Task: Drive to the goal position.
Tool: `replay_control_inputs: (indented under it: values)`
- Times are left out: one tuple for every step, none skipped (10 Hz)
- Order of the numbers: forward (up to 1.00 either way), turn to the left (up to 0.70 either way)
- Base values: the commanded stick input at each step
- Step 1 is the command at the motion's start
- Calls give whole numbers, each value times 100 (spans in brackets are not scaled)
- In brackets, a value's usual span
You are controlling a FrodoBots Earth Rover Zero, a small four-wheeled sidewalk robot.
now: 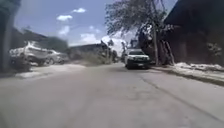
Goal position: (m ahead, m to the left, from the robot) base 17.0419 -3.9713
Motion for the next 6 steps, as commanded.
replay_control_inputs:
  values:
    - [100,0]
    - [100,0]
    - [100,0]
    - [100,0]
    - [100,0]
    - [100,0]
